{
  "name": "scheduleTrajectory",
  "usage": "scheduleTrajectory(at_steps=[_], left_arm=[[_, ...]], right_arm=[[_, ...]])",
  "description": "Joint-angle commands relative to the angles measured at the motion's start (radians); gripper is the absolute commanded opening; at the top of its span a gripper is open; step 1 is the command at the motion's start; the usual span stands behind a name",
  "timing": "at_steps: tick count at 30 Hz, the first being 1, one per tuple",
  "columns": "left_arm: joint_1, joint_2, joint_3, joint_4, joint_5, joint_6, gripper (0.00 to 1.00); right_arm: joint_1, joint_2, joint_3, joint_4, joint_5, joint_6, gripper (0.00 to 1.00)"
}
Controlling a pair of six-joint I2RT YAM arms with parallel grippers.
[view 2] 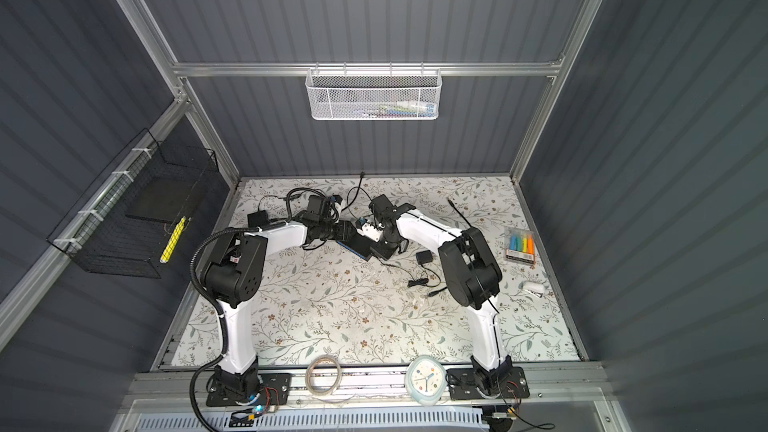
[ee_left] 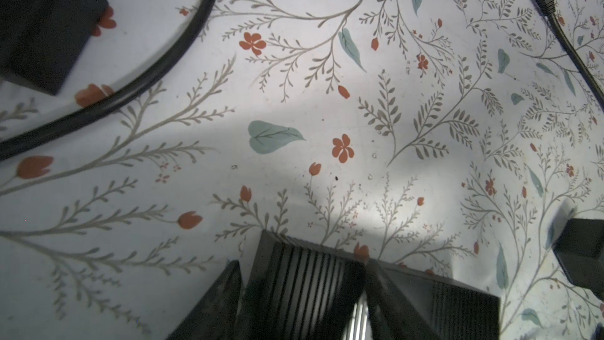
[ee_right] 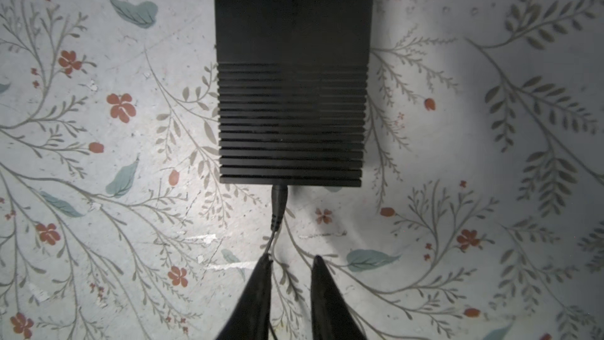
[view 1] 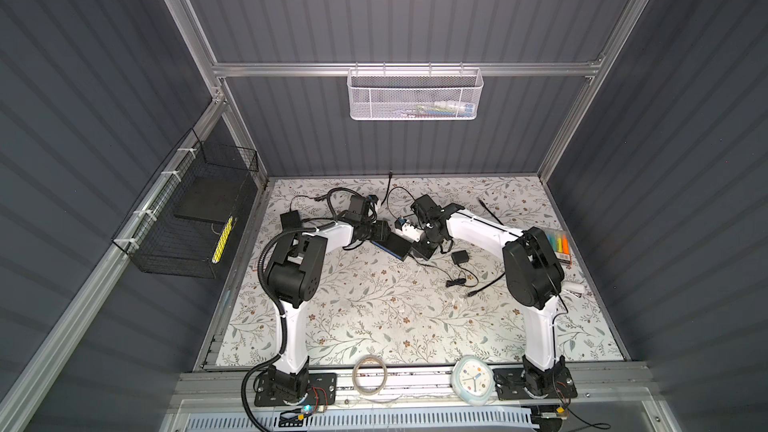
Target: Insert the plug into the switch port
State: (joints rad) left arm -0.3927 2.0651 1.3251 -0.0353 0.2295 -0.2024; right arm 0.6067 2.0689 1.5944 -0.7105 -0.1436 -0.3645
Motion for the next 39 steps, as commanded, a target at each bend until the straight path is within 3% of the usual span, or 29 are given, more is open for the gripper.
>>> scheduleTrajectory(at_steps=[1, 10, 39], left_arm=[[0.000, 0.036, 0.005, -0.044, 0.004, 0.011, 0.61], [0.006, 0.027, -0.012, -0.047, 0.009, 0.030, 0.61], [0.023, 0.038, -0.017, -0.034, 0.065, 0.035, 0.60]], right_arm=[[0.011, -0.020, -0.011, -0.027, -0.033, 0.015, 0.25], [0.027, 0.026, -0.008, -0.011, -0.053, 0.024, 0.24], [0.015, 0.067, -0.001, -0.007, 0.030, -0.012, 0.23]])
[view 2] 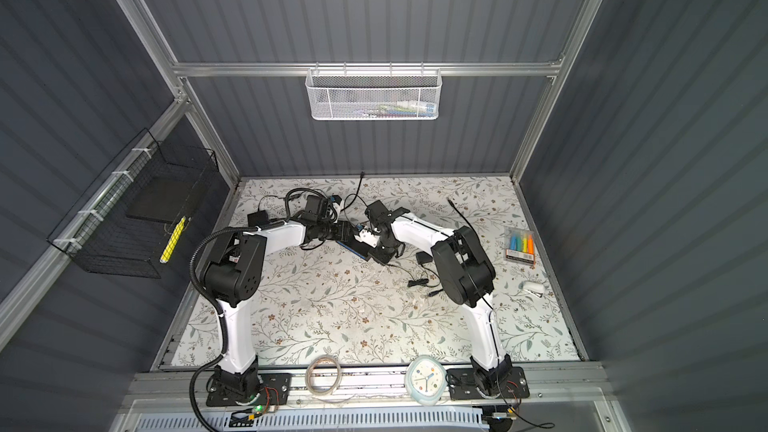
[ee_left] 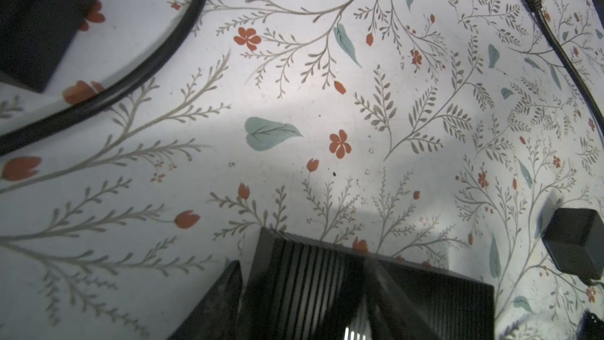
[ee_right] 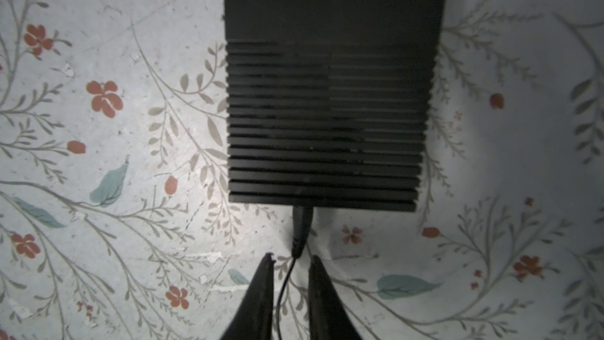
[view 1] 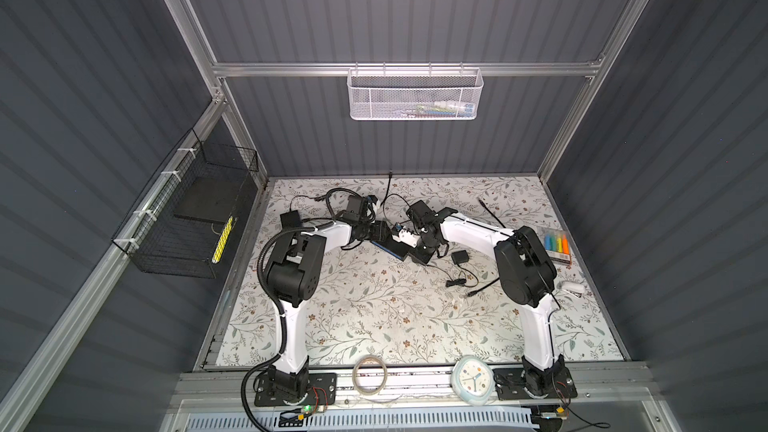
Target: Insert the plug into the switch port
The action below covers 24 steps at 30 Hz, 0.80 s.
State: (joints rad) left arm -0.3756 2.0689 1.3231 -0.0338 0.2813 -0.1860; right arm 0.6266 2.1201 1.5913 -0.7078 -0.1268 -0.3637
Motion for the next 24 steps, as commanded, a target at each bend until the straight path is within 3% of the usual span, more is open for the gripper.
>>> scheduleTrajectory(at_steps=[1, 15, 24], left_arm=[[0.006, 0.034, -0.015, -0.035, 0.013, 0.019, 0.60], [0.006, 0.042, -0.013, -0.032, 0.019, 0.017, 0.59], [0.007, 0.046, -0.023, -0.012, -0.009, -0.013, 0.58]], right_arm=[[-0.006, 0.019, 0.004, -0.010, 0.009, -0.012, 0.23], [-0.005, 0.063, 0.027, -0.011, 0.003, -0.010, 0.18], [-0.005, 0.064, 0.048, -0.020, -0.003, 0.026, 0.08]])
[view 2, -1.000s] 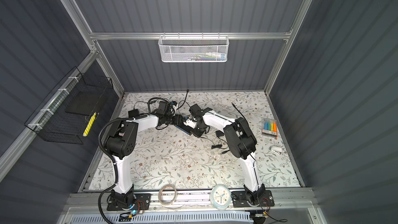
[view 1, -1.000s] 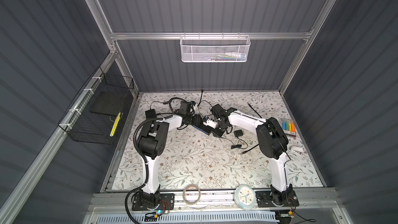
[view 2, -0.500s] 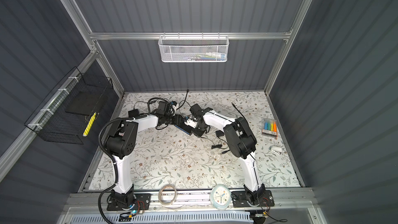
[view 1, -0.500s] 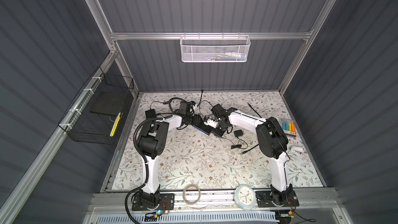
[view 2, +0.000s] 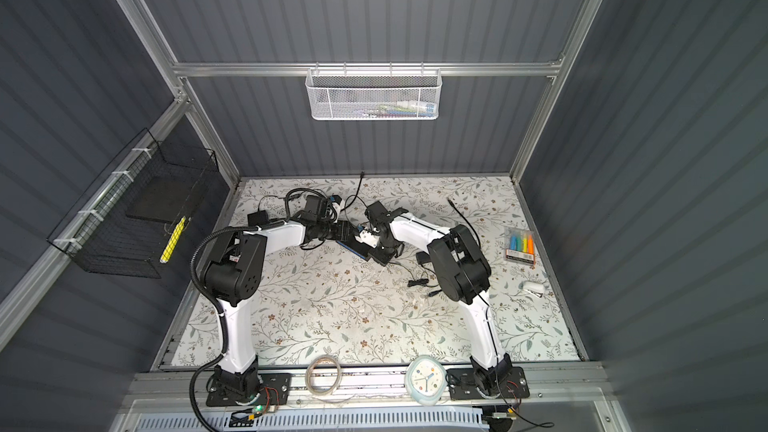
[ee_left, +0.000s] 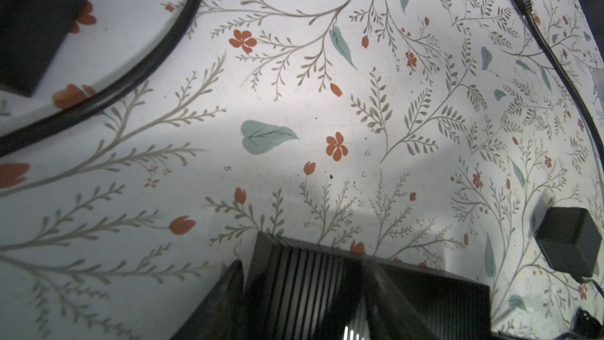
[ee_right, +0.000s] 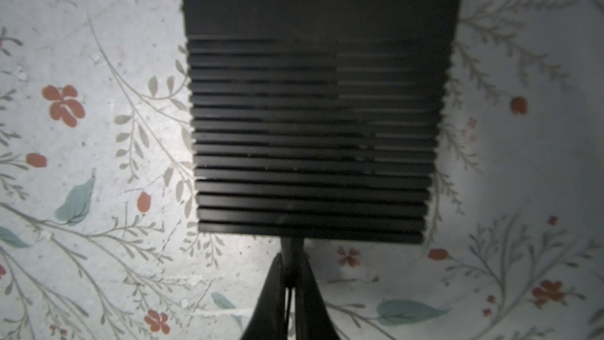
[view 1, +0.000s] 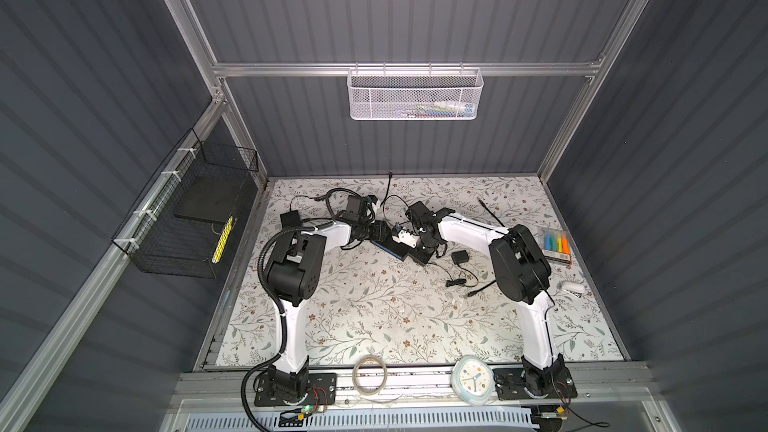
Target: Insert the plug into the switch port
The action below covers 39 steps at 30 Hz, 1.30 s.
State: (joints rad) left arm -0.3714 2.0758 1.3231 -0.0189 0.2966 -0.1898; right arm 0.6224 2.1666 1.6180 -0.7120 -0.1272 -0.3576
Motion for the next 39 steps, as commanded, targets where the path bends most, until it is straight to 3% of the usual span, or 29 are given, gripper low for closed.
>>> scheduleTrajectory(at_steps=[1, 12, 39], left_arm=[[0.002, 0.040, -0.025, -0.020, -0.030, -0.019, 0.58], [0.002, 0.044, -0.055, 0.017, -0.052, -0.076, 0.57], [-0.015, 0.069, -0.177, 0.129, 0.000, -0.122, 0.55]], right_arm=[[0.000, 0.017, 0.024, -0.015, -0.005, 0.032, 0.07], [0.017, 0.005, 0.021, 0.015, -0.003, 0.168, 0.00], [0.080, 0.013, 0.076, 0.066, 0.040, 0.331, 0.00]])
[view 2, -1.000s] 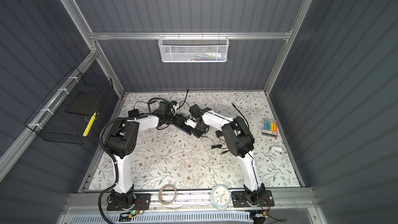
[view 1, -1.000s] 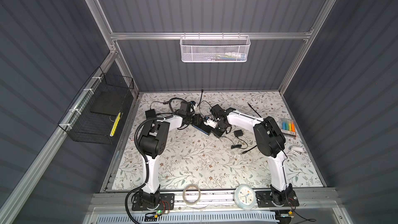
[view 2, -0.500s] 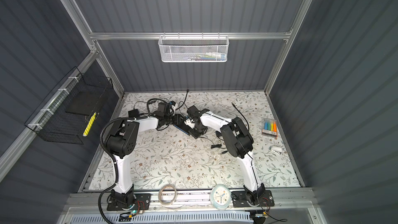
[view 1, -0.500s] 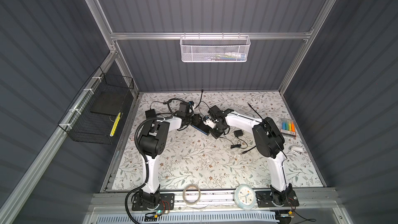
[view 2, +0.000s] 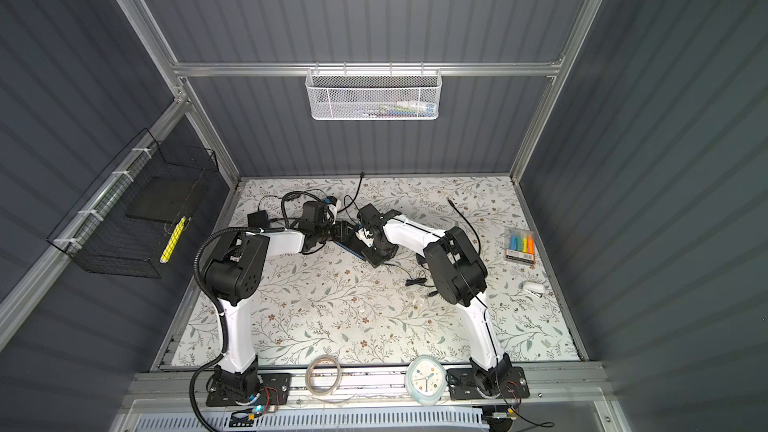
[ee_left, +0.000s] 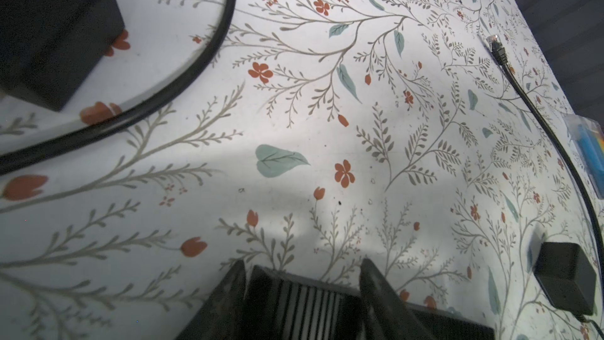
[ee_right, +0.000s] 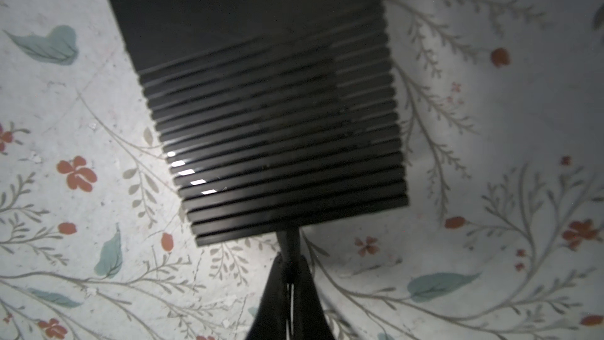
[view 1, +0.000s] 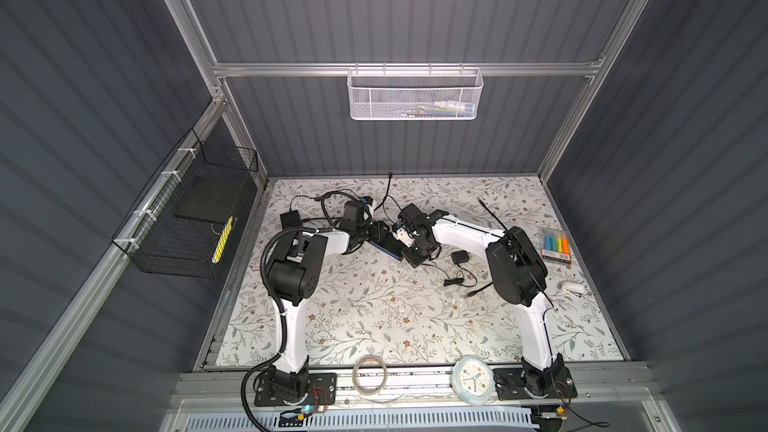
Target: Insert the plug into the switch port
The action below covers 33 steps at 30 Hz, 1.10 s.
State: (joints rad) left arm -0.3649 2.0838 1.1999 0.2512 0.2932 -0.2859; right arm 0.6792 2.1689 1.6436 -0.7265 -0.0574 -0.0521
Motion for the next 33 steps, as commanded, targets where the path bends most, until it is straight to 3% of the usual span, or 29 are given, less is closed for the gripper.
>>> scheduleTrajectory(at_steps=[1, 33], left_arm=[[-0.023, 0.062, -0.055, -0.141, 0.003, -0.026, 0.55], [-0.089, 0.114, -0.061, -0.150, -0.035, -0.023, 0.55]], right_arm=[[0.026, 0.013, 0.051, 0.086, -0.032, 0.029, 0.00], [0.052, 0.046, 0.133, 0.123, -0.036, 0.083, 0.00]])
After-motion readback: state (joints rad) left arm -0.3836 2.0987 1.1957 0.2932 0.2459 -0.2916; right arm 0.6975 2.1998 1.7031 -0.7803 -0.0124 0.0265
